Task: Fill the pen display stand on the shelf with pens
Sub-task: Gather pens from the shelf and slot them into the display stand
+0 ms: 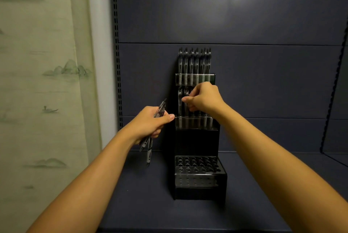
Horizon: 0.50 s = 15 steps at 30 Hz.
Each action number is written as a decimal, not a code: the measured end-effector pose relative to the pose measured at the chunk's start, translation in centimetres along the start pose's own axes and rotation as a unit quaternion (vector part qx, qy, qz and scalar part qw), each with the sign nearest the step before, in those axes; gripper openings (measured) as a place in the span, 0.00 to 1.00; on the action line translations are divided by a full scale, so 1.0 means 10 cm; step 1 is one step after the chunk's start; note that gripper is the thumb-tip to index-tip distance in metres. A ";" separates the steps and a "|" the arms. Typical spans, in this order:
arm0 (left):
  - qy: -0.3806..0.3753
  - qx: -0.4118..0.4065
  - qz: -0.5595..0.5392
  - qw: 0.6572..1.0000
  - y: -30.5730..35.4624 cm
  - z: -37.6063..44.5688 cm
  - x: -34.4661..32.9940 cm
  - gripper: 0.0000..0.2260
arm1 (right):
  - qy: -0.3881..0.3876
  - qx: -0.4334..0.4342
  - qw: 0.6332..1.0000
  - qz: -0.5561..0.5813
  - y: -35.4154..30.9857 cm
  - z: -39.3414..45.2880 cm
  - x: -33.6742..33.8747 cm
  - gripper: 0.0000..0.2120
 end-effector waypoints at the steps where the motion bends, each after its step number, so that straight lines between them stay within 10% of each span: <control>1: 0.000 -0.001 -0.003 1.000 0.01 0.00 -0.01 0.10 | 0.005 0.003 1.000 -0.002 0.01 -0.01 0.00 0.12; 15: -0.009 -0.014 -0.034 0.999 0.17 -0.01 -0.12 0.11 | 0.049 0.097 0.992 -0.060 -0.19 -0.33 0.16 0.07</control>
Point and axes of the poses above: each hand's wrist, its own z-axis towards the middle knuckle, its own x-axis out of the back of the hand, y = z × x, the point moved 10 cm from there along z, towards the middle knuckle, and after that the axes turned 10 degrees about -z, right-handed, at the moved point
